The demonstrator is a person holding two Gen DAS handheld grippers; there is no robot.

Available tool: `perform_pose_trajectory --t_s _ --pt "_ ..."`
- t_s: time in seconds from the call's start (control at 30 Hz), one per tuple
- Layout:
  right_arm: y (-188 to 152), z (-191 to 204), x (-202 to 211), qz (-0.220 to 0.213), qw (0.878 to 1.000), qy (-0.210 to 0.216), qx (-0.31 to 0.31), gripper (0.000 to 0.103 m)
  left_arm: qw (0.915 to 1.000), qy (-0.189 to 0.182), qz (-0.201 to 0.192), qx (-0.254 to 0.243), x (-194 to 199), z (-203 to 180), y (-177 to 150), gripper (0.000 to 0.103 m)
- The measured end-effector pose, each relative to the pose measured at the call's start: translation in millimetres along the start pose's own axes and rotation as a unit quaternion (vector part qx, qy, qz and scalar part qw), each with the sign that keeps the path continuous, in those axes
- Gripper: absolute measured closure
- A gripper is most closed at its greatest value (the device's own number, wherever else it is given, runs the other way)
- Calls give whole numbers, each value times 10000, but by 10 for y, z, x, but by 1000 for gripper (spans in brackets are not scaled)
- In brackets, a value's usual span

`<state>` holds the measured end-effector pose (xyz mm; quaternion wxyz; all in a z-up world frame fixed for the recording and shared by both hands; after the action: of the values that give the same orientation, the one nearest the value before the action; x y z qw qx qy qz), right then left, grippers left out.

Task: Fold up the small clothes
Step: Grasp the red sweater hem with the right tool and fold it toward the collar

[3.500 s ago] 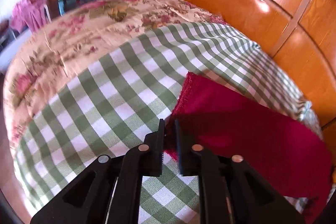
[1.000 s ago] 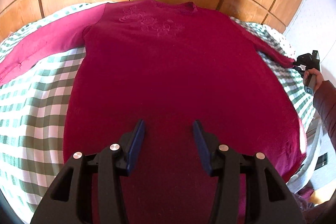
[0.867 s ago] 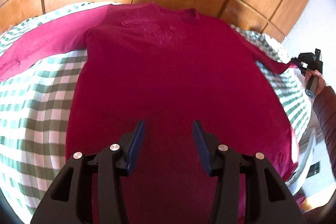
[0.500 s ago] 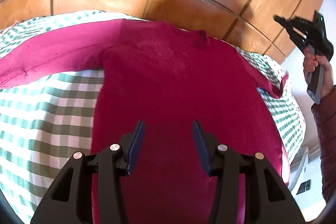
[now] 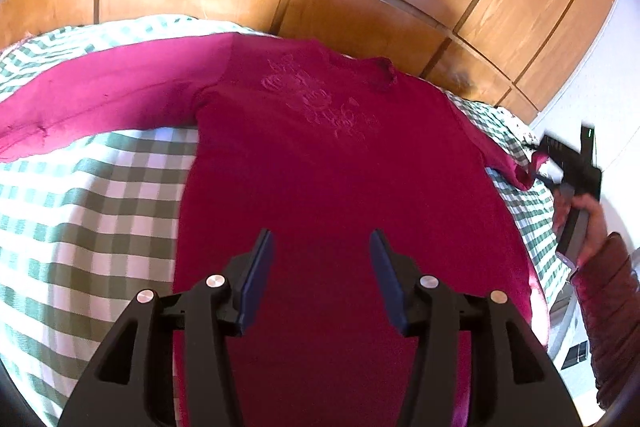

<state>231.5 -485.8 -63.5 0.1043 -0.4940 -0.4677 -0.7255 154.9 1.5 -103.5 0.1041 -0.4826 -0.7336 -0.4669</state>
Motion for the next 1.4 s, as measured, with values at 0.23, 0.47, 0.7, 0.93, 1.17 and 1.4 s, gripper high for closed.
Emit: perform_pose_trajectory --t_s 0.23,0.47,0.7,0.93,1.17,1.4 --pt "464 -1001 -430 105 9869 -1044 -1230 25 9996 68 255 55 -201 -44 -29 52" --pt "830 -999 -646 136 9794 -1312 -1530 66 9992 109 394 -25 -267 -84 -77 52" --pt "975 -795 -369 -149 9939 -416 -1010 97 9995 -18 313 23 -249 -54 -1 52" --pt "963 591 510 -704 9843 1614 101 97 9999 -132 61 72 -154 -27 156 52" --pt "112 2349 936 -405 9374 3024 1678 97 9983 -347 -253 395 -84 117 427 52" --pt "-414 2727 986 -56 9120 3646 1877 28 9948 -417 -395 846 -186 403 728 52"
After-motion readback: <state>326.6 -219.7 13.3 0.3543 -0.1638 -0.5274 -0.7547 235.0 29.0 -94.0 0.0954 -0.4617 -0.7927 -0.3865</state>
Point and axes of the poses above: each gripper's, at about its wrist camera, not at the fingertips, and x roughly against the way its jaws point, z to its left, y to its top, the point moved 5 cm from there along -x, roughly the way its jaws point, and after that the axes turned 15 degrees about -y, right-handed, at the moved point
